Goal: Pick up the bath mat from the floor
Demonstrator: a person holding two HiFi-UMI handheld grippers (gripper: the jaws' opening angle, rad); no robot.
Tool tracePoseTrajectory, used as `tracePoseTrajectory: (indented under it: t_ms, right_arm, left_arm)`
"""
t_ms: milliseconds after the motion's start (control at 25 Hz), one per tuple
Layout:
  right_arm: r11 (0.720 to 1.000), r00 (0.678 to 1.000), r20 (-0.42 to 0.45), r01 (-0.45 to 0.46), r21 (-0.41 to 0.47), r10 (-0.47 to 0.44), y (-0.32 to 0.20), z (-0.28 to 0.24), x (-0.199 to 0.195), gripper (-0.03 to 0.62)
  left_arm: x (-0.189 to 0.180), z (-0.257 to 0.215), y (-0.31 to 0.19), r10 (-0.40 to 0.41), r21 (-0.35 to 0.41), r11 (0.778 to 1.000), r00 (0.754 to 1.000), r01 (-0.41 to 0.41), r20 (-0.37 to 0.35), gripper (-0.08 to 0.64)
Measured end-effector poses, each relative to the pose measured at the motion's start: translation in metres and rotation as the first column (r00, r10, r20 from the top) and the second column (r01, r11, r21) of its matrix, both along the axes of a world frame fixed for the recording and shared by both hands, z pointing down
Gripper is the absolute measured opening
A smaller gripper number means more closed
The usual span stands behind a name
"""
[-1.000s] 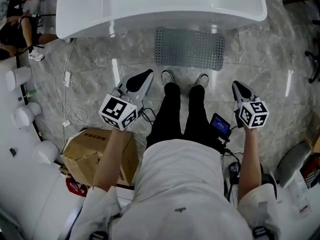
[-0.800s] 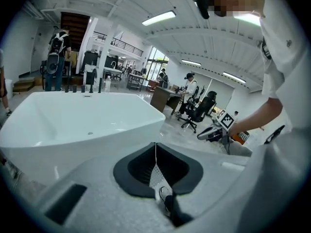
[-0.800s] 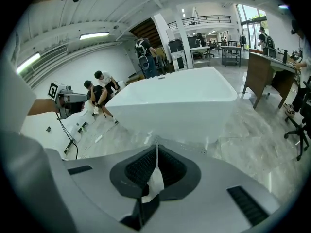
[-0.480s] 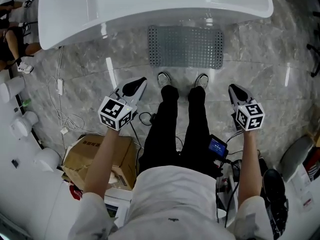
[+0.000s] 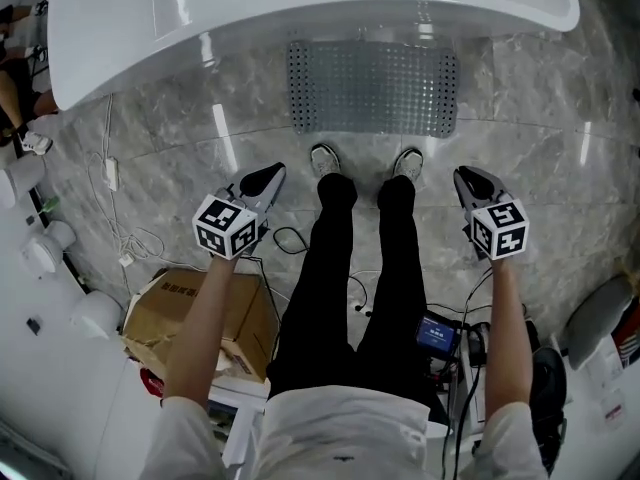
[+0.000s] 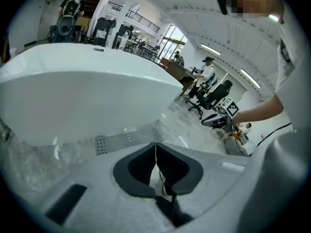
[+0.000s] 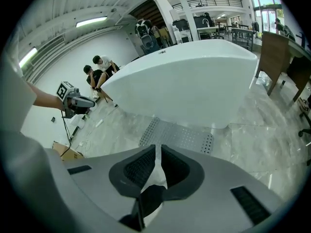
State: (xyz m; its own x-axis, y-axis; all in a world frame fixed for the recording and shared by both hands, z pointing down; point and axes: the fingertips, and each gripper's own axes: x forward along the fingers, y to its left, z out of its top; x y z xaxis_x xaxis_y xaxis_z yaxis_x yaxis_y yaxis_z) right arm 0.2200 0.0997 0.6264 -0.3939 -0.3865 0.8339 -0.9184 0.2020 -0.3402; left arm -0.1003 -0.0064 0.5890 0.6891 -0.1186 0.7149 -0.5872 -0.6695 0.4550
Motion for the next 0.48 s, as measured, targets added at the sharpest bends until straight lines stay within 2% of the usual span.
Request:
tracePoseTrajectory:
  t_ms: [280, 480]
  right_arm:
    - [0.998, 1.0, -0.004, -0.006, -0.057, 0.005, -0.003, 0.076, 0.014, 0.011]
    - [0.993, 1.0, -0.005, -0.007, -0.116, 0.006, 0.005, 0.12, 0.027, 0.011]
  left_arm:
    - [-0.016, 0.087, -0.011, -0.114, -0.095, 0.988, 0.988, 0.123, 0.103, 0.015]
    - [-0.021, 0.125, -0.013, -0.185, -0.122, 0.972, 0.976, 0.199, 0.113, 0.015]
